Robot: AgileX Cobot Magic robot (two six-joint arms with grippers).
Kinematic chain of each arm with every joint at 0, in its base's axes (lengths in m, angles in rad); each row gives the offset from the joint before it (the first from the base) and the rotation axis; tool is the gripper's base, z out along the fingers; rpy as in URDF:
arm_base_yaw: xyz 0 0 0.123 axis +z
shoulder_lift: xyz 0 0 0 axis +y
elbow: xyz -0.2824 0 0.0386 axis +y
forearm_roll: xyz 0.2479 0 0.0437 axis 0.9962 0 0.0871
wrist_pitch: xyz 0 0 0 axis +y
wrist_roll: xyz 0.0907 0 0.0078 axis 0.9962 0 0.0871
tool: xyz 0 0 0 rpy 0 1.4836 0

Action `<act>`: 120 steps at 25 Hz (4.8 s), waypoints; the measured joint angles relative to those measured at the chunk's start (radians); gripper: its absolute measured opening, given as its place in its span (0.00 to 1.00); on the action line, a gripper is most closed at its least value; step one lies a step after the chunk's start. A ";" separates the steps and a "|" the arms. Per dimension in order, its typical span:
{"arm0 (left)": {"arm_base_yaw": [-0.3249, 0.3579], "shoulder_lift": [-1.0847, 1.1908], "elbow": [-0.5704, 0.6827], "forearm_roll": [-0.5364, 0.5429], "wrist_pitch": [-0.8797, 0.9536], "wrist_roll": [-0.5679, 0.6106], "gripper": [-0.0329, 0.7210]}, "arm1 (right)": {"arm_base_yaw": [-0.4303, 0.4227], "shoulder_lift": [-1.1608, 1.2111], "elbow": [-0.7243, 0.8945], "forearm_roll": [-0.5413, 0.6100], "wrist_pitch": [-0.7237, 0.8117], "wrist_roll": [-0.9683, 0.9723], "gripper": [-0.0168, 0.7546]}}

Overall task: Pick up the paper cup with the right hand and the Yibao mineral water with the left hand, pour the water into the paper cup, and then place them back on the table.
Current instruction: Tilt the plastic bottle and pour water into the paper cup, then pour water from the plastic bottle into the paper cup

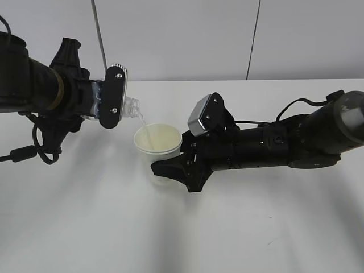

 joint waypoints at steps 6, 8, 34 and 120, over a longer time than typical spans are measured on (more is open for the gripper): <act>0.000 0.000 0.000 0.005 0.000 0.000 0.52 | 0.000 0.000 0.000 0.000 0.003 0.000 0.68; 0.000 0.000 0.000 0.014 0.000 0.000 0.52 | 0.000 0.000 0.000 0.000 0.003 0.000 0.68; 0.000 0.000 0.000 0.047 0.001 0.000 0.51 | 0.000 0.000 0.000 -0.002 0.007 0.000 0.68; 0.000 0.000 0.000 0.141 0.011 0.001 0.50 | 0.000 0.000 0.000 -0.005 0.038 0.000 0.68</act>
